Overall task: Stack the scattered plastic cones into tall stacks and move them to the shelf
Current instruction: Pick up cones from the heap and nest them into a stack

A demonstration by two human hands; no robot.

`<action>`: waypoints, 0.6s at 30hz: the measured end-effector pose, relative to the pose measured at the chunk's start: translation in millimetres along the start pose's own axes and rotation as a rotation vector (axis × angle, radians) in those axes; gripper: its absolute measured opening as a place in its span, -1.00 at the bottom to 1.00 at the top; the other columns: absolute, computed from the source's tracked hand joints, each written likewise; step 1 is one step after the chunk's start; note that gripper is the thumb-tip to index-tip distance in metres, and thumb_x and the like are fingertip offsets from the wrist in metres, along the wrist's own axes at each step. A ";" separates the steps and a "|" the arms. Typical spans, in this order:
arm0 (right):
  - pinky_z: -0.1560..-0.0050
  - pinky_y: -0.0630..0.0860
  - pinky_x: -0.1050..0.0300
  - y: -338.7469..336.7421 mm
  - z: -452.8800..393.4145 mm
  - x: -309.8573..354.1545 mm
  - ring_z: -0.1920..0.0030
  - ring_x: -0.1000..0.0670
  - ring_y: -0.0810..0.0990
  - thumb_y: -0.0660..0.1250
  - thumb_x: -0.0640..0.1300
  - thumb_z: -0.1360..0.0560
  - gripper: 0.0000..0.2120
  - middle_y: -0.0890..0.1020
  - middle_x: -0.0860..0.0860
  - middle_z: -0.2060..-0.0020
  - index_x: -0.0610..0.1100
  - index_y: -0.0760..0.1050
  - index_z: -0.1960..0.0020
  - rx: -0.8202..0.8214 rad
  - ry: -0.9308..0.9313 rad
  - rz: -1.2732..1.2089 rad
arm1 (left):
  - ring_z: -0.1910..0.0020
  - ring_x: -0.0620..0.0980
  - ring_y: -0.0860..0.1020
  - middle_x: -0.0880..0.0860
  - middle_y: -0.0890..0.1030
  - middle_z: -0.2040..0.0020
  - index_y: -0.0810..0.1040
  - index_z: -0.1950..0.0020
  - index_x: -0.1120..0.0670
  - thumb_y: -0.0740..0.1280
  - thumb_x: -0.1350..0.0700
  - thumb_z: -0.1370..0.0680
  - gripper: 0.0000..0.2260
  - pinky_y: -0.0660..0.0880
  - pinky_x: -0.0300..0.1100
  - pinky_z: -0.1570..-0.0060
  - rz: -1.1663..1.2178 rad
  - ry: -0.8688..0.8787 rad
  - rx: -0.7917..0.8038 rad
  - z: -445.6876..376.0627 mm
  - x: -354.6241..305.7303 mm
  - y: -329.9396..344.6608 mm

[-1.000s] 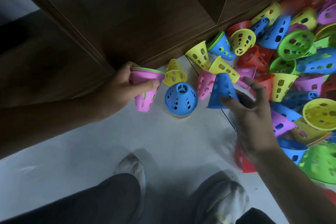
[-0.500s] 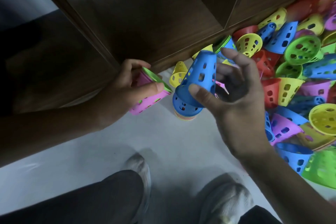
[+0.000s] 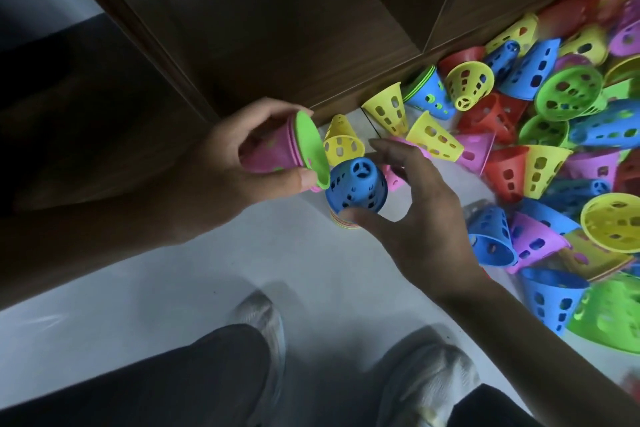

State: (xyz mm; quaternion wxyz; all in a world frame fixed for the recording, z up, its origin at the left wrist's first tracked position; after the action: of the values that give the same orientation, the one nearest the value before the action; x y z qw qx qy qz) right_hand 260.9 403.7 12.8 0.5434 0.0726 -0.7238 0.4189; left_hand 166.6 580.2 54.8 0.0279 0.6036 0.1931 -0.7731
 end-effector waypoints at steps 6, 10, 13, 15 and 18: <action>-0.26 0.40 0.19 -18.2 9.6 -23.5 -0.31 0.10 0.42 0.56 0.14 -0.29 -0.26 0.42 0.24 -0.26 0.08 0.39 -0.41 0.012 0.059 0.165 | -0.21 -0.08 0.55 -0.04 0.47 -0.25 0.50 -0.40 -0.04 0.56 -0.03 -0.34 -0.36 0.58 -0.28 -0.04 -0.343 0.155 0.084 -8.5 -27.0 13.2; -0.23 0.43 0.05 -36.5 12.6 -37.1 -0.27 -0.01 0.46 0.60 -0.02 -0.34 -0.36 0.34 0.29 -0.16 0.08 0.45 -0.36 -0.008 0.071 0.242 | -0.21 -0.10 0.52 -0.07 0.43 -0.23 0.48 -0.44 -0.02 0.59 -0.10 -0.33 -0.29 0.53 -0.39 -0.03 -0.576 0.255 0.172 -15.6 -41.9 23.2; -0.25 0.47 -0.07 -44.1 8.1 -50.2 -0.29 -0.06 0.48 0.56 -0.07 -0.40 -0.43 0.37 0.25 -0.18 0.06 0.45 -0.36 -0.004 0.099 0.268 | -0.16 -0.17 0.50 -0.10 0.44 -0.20 0.50 -0.42 -0.02 0.64 -0.07 -0.32 -0.30 0.44 -0.52 0.01 -0.667 0.307 0.207 -19.5 -46.9 28.3; -0.28 0.47 -0.10 -44.1 2.0 -58.8 -0.31 -0.07 0.47 0.53 -0.06 -0.45 -0.46 0.43 0.18 -0.23 0.06 0.43 -0.37 0.014 0.111 0.280 | -0.12 -0.15 0.50 -0.10 0.47 -0.18 0.53 -0.37 -0.02 0.65 -0.07 -0.29 -0.32 0.44 -0.51 0.03 -0.737 0.356 0.218 -21.0 -49.0 33.5; -0.27 0.46 -0.03 -43.9 -12.3 -67.4 -0.28 -0.10 0.47 0.48 -0.06 -0.49 -0.49 0.51 0.01 -0.30 -0.01 0.44 -0.39 0.011 0.077 0.340 | -0.09 -0.13 0.47 -0.09 0.50 -0.14 0.56 -0.27 -0.02 0.67 -0.08 -0.26 -0.37 0.50 -0.35 0.05 -0.831 0.436 0.242 -22.3 -50.8 43.1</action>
State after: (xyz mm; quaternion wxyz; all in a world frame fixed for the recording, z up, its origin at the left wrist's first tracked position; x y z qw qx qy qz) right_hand 321.3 360.5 -20.5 0.4915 -0.0640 -0.7022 0.5111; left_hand 212.8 538.2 86.9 -0.3948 0.6222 0.3277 -0.5912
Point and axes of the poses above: each hand's wrist, its own z-axis away from the middle knuckle, its own y-axis out of the palm, x = y × z, the point moved 8 cm from there along -z, towards the middle knuckle
